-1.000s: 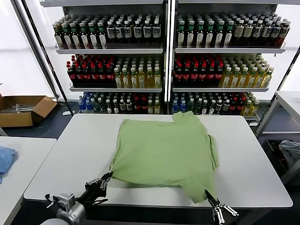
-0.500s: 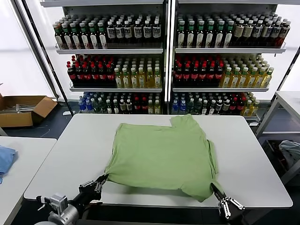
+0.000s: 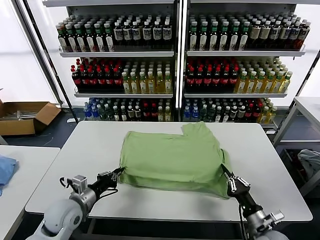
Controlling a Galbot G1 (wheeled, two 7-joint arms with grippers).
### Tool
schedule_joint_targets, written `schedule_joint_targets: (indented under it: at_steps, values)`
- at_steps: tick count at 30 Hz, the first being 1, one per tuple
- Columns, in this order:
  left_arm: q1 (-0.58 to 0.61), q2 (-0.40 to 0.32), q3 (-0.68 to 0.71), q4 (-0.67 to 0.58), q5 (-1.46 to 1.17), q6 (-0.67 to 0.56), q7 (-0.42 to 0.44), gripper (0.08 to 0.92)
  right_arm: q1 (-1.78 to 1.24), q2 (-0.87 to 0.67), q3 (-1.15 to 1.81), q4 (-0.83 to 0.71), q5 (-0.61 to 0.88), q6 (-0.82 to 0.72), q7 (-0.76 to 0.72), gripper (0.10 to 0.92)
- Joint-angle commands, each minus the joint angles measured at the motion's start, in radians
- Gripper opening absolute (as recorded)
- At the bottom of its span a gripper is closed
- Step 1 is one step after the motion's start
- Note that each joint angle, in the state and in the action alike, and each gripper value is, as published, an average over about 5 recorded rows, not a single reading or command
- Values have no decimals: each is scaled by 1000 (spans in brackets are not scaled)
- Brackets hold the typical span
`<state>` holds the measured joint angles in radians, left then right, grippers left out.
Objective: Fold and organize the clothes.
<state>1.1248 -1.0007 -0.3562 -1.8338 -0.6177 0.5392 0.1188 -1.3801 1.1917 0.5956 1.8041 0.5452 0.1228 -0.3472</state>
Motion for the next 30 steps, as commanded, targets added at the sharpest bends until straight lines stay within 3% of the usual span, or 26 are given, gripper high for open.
schedule_joint_targets:
  at_steps: [1, 6, 18, 23, 26, 30]
  values:
    - [-261, 23, 142, 257, -28, 9, -4, 85, 227, -45, -125, -183, -95, -74, 92, 118]
    - [-232, 12, 118, 255, 7, 15, -7, 136, 187, -66, -128, -153, -194, -138, 118, 240]
    - [44, 32, -68, 48, 61, 35, -25, 495, -133, -47, 8, 72, -286, -246, 222, 578]
    - [66, 3, -50, 74, 98, 37, -31, 642, -179, -25, 1, 65, -304, -289, 245, 705]
    - [45, -15, -31, 112, 87, 37, -38, 728, -166, -13, -13, 56, -293, -316, 267, 704]
    - [20, -24, -8, 144, 69, 37, -43, 763, -139, -7, -27, 50, -279, -339, 293, 597]
